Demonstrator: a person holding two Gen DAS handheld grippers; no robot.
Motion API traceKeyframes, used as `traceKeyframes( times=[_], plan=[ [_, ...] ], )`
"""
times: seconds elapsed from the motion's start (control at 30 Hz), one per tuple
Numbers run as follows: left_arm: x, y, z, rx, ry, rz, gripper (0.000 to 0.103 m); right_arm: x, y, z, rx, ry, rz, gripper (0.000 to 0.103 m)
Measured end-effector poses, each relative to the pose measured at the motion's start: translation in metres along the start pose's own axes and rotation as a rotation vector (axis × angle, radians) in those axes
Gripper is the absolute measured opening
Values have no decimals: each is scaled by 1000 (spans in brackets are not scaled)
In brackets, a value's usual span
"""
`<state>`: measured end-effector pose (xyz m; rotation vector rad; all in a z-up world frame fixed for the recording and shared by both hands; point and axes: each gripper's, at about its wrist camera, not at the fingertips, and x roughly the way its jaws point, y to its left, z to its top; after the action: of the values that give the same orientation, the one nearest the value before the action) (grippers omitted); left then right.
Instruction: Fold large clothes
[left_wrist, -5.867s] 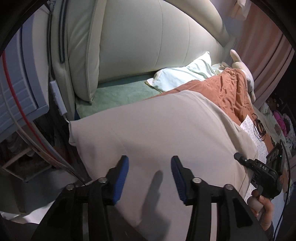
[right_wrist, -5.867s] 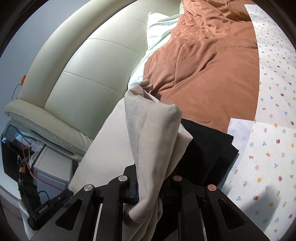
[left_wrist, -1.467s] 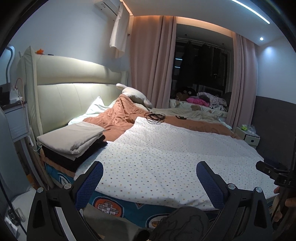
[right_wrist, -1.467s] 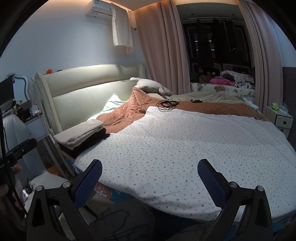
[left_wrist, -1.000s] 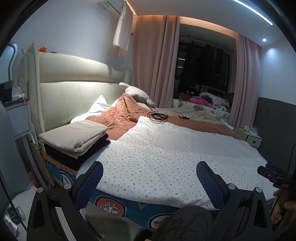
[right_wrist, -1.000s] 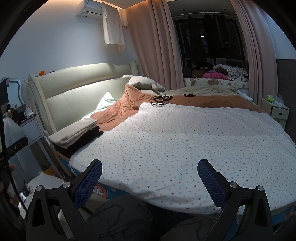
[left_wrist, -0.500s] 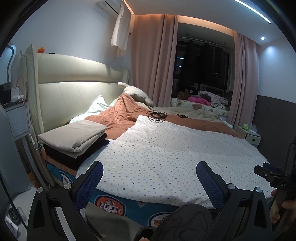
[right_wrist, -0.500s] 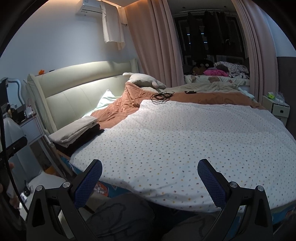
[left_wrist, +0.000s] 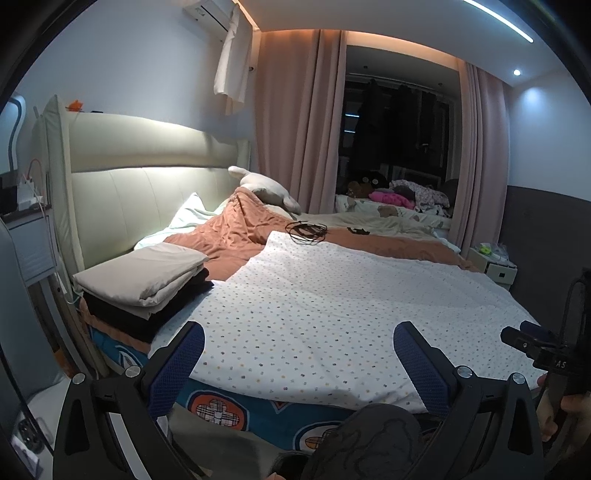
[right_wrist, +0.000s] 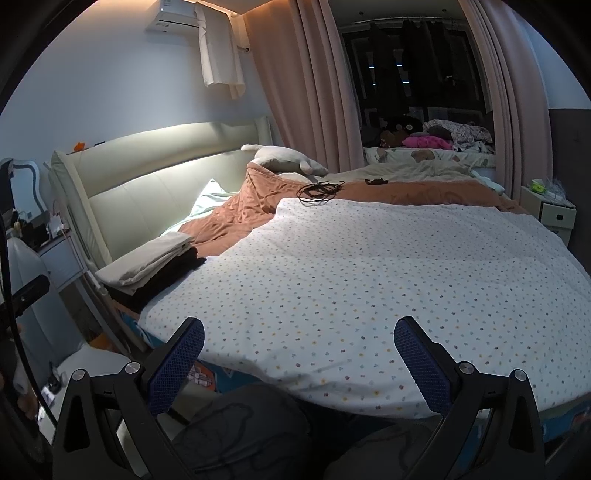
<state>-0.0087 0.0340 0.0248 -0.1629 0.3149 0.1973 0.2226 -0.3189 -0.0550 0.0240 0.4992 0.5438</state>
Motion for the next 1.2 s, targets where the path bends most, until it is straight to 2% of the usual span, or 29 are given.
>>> traceKeyframes(
  times=[0.77, 1.2],
  plan=[
    [-2, -4, 0, 16, -5, 22, 103, -3, -4, -2, 10, -1, -10, 103],
    [-2, -2, -1, 0, 4, 0, 103, -6, -5, 0, 15, 6, -29, 103]
  ],
)
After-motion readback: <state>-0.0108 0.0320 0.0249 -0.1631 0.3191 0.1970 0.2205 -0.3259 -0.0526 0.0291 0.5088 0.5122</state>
